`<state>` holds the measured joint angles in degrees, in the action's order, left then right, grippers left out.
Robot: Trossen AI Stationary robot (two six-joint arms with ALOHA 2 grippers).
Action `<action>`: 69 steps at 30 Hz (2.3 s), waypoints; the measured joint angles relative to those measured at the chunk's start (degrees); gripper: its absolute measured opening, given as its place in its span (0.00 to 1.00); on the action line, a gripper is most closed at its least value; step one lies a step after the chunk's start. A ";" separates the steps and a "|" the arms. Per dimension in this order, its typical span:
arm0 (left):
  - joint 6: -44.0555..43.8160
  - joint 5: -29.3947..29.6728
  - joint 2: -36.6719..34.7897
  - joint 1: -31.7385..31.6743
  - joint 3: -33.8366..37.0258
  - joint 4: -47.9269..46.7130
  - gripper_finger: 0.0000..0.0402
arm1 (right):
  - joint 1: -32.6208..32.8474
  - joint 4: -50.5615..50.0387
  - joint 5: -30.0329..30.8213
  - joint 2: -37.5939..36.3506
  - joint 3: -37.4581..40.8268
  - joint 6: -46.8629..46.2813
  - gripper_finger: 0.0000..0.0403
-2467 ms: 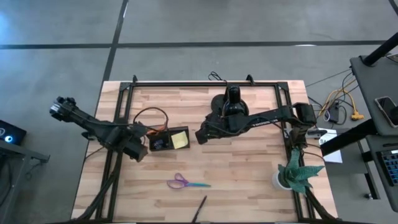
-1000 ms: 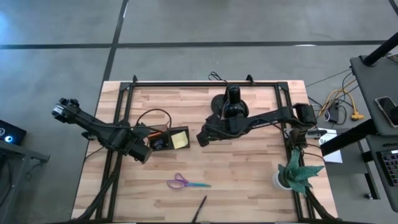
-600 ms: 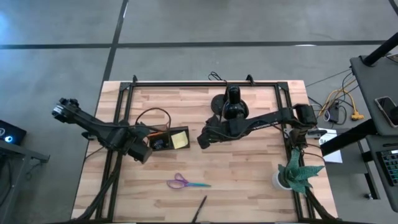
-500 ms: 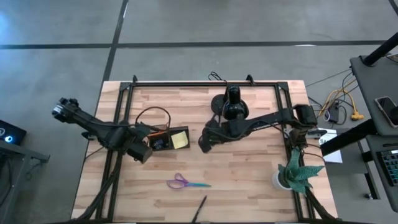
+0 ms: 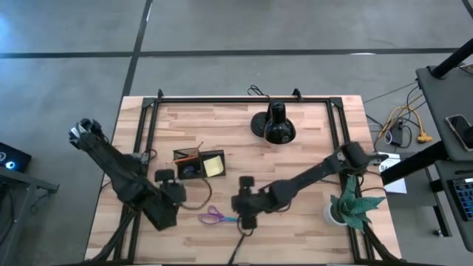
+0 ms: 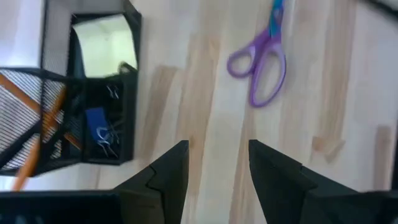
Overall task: Pick and place office supplies into organizer
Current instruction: Put the purple scissors into the black desk organizer
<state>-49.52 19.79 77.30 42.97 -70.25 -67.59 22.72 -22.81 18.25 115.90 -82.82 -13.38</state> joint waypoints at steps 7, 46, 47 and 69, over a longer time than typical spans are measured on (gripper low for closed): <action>-8.40 -0.37 6.61 6.69 -0.18 0.09 0.37 | 0.15 -1.42 -1.64 10.79 -14.95 3.09 0.53; -31.13 3.43 9.07 19.16 -0.36 0.96 0.37 | -1.74 -15.66 -3.83 30.65 -41.99 -13.66 0.50; -31.11 3.44 9.06 19.16 -0.36 0.63 0.37 | -1.83 -14.72 -3.80 30.91 -41.72 -13.65 0.50; -34.13 3.47 8.88 19.62 -0.27 -0.14 0.37 | -7.39 -15.74 -0.85 33.08 -41.37 -9.93 0.11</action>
<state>-83.65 23.26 86.18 62.59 -70.52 -67.73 15.33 -38.55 17.40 148.98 -124.19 -23.31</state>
